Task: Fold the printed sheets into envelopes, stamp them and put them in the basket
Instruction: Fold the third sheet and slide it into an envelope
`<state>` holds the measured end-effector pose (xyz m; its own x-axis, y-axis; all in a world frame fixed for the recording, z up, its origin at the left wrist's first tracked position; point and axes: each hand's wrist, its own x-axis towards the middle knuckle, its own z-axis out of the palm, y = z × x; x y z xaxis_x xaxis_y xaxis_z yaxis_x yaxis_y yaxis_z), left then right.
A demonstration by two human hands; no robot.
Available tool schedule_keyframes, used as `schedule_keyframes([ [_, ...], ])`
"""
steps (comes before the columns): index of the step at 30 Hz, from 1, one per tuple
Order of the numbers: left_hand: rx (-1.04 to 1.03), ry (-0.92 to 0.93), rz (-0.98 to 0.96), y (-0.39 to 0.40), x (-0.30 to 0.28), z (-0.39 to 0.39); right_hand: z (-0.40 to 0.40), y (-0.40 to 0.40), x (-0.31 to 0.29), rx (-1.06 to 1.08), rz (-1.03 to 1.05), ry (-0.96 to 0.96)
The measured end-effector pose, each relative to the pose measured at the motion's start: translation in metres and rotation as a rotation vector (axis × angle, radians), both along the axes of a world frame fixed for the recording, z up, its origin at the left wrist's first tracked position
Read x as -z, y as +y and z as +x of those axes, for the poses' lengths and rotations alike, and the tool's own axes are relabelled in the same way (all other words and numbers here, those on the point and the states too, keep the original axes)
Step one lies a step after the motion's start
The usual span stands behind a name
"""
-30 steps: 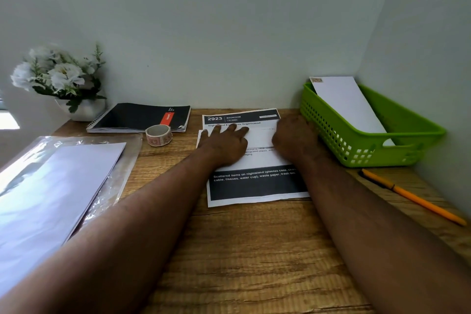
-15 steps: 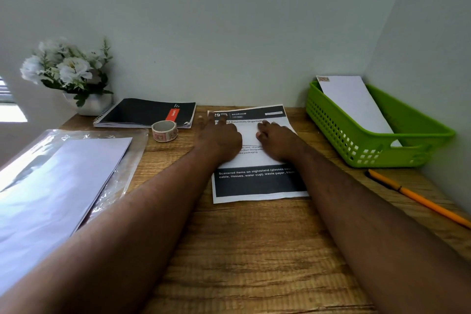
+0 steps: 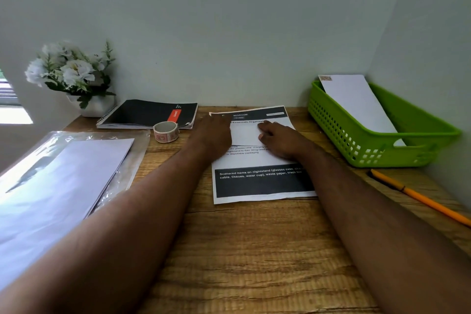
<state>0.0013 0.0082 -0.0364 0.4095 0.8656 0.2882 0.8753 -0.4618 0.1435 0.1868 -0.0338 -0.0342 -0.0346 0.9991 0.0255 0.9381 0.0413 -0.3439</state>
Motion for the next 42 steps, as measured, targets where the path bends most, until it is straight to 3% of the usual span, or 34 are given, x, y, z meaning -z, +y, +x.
schedule_keyframes([
  [4,-0.057,-0.059,-0.048,0.016,0.008,0.0,-0.002,-0.002,0.003,0.017,0.03,-0.036],
  [7,-0.026,-0.227,0.053,0.019,0.005,-0.001,0.001,0.002,0.009,0.082,0.094,-0.063],
  [11,0.119,-0.471,0.41,0.001,-0.009,0.006,0.004,0.005,0.0,0.111,0.571,0.015],
  [13,0.081,-0.495,0.545,-0.008,-0.011,0.008,0.002,0.003,-0.004,0.132,0.861,-0.024],
  [15,0.004,-0.453,0.609,-0.012,-0.012,0.008,0.0,0.001,-0.005,0.119,0.946,-0.092],
  [19,0.091,-0.365,0.506,-0.016,-0.014,0.014,0.007,0.002,0.002,-0.046,0.554,-0.03],
  [25,0.138,0.012,-0.162,-0.012,0.005,0.026,0.002,-0.003,-0.001,-0.086,0.233,0.188],
  [28,0.134,0.116,-0.214,-0.007,0.009,0.028,-0.004,0.004,0.006,-0.103,0.27,0.111],
  [31,0.116,0.133,-0.246,-0.004,0.011,0.029,-0.011,0.009,0.013,-0.138,0.151,-0.024],
  [35,0.082,0.147,-0.271,-0.003,0.012,0.029,-0.013,0.009,0.013,-0.044,0.043,-0.162],
  [42,0.063,0.142,-0.267,-0.006,0.011,0.028,0.0,0.008,0.01,0.135,0.008,-0.214],
])
